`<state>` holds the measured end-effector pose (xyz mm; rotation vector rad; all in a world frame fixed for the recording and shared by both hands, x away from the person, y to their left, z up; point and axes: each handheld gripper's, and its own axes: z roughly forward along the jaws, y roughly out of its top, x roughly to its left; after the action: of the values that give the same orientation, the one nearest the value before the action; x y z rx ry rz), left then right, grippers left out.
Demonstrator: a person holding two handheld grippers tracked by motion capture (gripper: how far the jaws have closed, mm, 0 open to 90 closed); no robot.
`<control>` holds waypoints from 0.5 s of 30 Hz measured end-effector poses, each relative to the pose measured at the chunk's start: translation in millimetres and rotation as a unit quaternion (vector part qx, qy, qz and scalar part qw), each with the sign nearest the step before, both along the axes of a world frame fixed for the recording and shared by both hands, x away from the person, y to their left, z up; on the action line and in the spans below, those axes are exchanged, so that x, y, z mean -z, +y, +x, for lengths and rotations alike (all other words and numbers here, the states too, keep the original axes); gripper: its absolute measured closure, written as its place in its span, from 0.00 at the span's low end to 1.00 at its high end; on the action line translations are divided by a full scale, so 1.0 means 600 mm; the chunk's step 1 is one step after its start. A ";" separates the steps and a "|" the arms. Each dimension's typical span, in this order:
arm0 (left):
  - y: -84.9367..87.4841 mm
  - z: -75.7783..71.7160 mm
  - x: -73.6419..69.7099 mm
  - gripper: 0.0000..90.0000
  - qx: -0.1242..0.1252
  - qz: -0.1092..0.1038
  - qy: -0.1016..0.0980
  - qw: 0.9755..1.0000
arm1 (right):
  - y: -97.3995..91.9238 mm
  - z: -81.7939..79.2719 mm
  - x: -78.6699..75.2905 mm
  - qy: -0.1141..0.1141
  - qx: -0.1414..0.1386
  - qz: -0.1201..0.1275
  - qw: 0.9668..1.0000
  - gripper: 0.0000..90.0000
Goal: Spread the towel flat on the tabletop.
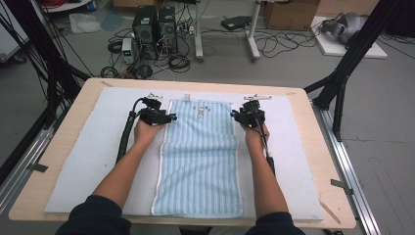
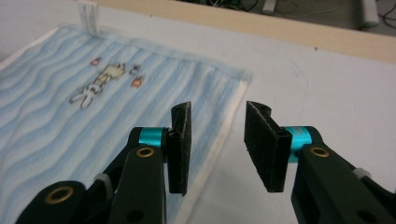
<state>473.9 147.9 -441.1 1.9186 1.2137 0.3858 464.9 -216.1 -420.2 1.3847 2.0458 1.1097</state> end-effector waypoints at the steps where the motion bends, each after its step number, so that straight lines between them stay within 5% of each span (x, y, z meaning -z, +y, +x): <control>1: 0.000 -0.006 0.005 0.53 0.003 0.001 0.001 1.000 | -0.005 -0.007 0.001 0.004 -0.005 0.001 1.000 0.67; 4: -0.005 -0.019 0.012 0.55 0.012 0.009 -0.007 1.000 | -0.012 -0.024 0.009 0.020 -0.023 0.008 1.000 0.67; 6: -0.014 -0.028 0.011 0.59 0.024 0.034 -0.018 0.999 | -0.009 -0.030 0.017 0.041 -0.040 0.009 0.998 0.67; 8: -0.025 -0.039 0.013 0.81 0.048 0.052 -0.043 0.997 | 0.001 -0.036 0.026 0.054 -0.054 -0.014 0.997 0.70; 9: -0.030 -0.043 0.014 0.91 0.047 0.058 -0.051 0.996 | 0.005 -0.036 0.031 0.059 -0.065 -0.024 0.996 0.76; 12: -0.036 -0.041 0.014 0.95 0.036 0.064 -0.055 0.996 | 0.017 -0.039 0.036 0.071 -0.075 -0.040 0.994 0.95; 15: -0.031 -0.029 0.016 0.96 0.008 0.048 -0.050 0.998 | 0.024 -0.032 0.036 0.064 -0.066 -0.051 0.994 0.96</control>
<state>456.3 129.3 -450.9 1.9645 1.1310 0.5341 445.8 -202.0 -441.6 1.3179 2.2807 0.9742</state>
